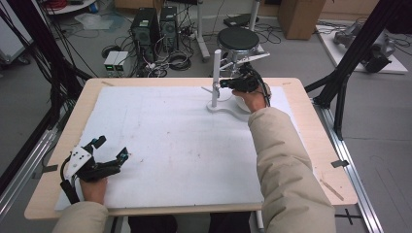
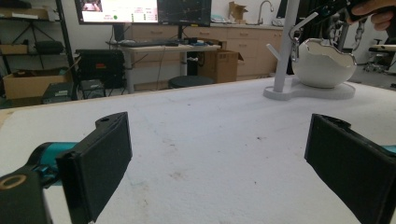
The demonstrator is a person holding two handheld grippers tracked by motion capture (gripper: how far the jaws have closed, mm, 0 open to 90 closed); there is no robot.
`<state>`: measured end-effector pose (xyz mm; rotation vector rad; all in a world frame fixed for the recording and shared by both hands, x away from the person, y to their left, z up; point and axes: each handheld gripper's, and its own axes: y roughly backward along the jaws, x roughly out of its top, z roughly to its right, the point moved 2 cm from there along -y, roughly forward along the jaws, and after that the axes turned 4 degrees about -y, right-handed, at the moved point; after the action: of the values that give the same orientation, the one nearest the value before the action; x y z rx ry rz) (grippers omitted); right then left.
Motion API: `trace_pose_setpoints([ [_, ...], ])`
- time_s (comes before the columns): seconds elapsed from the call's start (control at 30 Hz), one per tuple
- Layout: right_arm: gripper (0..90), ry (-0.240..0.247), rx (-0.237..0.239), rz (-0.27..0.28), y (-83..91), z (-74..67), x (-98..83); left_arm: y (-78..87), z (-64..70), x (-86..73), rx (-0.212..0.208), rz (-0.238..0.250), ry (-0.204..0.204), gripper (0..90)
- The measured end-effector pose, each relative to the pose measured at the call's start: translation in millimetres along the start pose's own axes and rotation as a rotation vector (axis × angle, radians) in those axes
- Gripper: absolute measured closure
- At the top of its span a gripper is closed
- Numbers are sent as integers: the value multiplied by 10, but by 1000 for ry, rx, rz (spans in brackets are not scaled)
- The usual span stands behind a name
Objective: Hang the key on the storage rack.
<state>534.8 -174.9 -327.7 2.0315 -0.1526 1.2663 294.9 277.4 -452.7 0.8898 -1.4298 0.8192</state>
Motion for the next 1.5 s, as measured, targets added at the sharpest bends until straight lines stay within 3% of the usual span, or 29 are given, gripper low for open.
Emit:
trace_pose_setpoints([
  [0.1, 811, 11, 2, 10, 73, -42, 18, -2, 5, -1, 2, 5, 0, 78],
  [0.2, 718, 18, 4, 11, 212, -141, 42, -1, 1, 0, 2, 2, 1, 78],
  [0.3, 501, 26, -10, 26, 439, -294, 73, 0, 9, 0, 4, 9, -5, 78],
  [0.33, 335, 31, -8, 61, 609, -377, 93, 2, 9, -1, 3, 5, -6, 78],
  [0.37, 335, 31, -8, 61, 609, -377, 93, 1, 7, 0, 3, 8, -4, 78],
  [0.43, 185, 15, -7, 89, 781, -447, 99, 1, 7, -1, 4, 8, -4, 78],
  [0.47, 95, 39, -40, 111, 929, -512, 88, 3, 9, 0, 2, 7, -7, 78],
  [0.53, 93, 56, -53, 129, 1004, -542, 66, 7, 10, -1, 1, 7, -10, 78],
  [0.6, 8, 72, -66, 187, 1132, -581, -2, 4, 9, -1, 2, 10, -5, 78],
  [0.67, 5, 55, -60, 218, 1259, -601, -96, 1, 8, 0, 2, 9, -4, 78],
  [0.7, 5, 68, -65, 264, 1376, -610, -216, -2, 7, 0, 3, 7, -3, 78],
  [0.77, 4, 75, -69, 273, 1426, -612, -283, -2, 7, 0, 3, 6, -3, 78],
  [0.97, 5, 146, -54, 334, 1596, -584, -761, -2, 9, 0, 3, 2, -3, 78],
  [1.13, 4, 157, -72, 396, 1582, -495, -1181, -7, 9, 1, 3, -4, -8, 78],
  [1.33, 5, 90, -74, 459, 1458, -390, -1683, -9, 15, 1, 4, 0, -9, 78],
  [1.5, 4, 88, -107, 498, 1383, -345, -1989, -9, 12, 1, 3, -1, -8, 78],
])
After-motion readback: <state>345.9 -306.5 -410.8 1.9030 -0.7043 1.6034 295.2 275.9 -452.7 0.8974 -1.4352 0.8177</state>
